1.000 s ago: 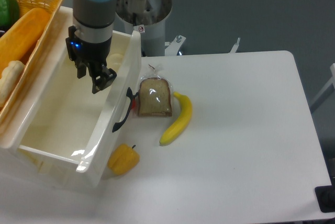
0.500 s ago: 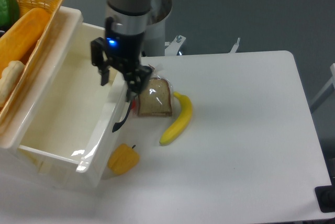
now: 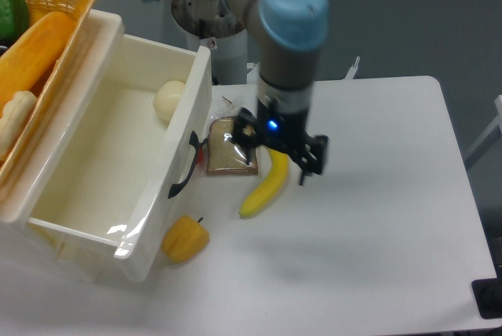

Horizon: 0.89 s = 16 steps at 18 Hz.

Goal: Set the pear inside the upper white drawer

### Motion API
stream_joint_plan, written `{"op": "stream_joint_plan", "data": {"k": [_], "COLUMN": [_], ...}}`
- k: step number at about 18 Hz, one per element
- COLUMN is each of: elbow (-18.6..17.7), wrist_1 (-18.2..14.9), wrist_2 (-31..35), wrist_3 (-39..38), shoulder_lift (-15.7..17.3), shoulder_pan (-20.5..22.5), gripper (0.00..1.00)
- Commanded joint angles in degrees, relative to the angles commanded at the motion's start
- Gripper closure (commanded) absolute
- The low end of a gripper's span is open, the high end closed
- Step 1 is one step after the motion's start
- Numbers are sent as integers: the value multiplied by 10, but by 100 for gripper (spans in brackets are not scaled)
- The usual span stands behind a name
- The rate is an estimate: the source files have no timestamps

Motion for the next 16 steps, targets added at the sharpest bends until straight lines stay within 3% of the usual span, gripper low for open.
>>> {"op": "stream_joint_plan", "data": {"k": [4,7,8,13,16], "elbow": [-6,-4,2,14,17], "wrist_1": [12,68,68,69,68], "wrist_2": [1,2,1,-1,2], "wrist_3": [2,19,36,187,271], "shoulder_lift": [-35,-67,-73,-90,-98], "shoulder_pan": [24,38,54,93,95], "gripper": [0,0,0,0,0]}}
